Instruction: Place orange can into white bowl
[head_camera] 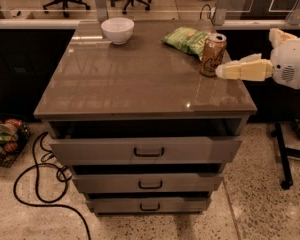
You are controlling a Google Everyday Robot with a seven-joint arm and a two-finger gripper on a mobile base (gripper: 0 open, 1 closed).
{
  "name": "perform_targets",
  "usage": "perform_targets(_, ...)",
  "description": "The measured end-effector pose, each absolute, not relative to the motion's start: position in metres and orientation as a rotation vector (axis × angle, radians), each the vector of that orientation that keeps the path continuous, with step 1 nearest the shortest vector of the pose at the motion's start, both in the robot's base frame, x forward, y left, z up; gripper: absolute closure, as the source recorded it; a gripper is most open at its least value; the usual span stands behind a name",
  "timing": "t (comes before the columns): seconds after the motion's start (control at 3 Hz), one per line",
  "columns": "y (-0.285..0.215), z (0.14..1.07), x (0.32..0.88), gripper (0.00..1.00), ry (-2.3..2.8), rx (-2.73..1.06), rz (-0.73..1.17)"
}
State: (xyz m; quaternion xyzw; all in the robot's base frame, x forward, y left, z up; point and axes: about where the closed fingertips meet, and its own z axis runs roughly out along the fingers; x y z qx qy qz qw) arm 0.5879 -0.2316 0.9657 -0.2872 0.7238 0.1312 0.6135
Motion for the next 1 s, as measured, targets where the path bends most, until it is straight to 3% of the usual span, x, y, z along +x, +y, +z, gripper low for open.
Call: perform_targets(1.0,-0.214,0.945,0.634,0.00,1.587,-0.545,0.435)
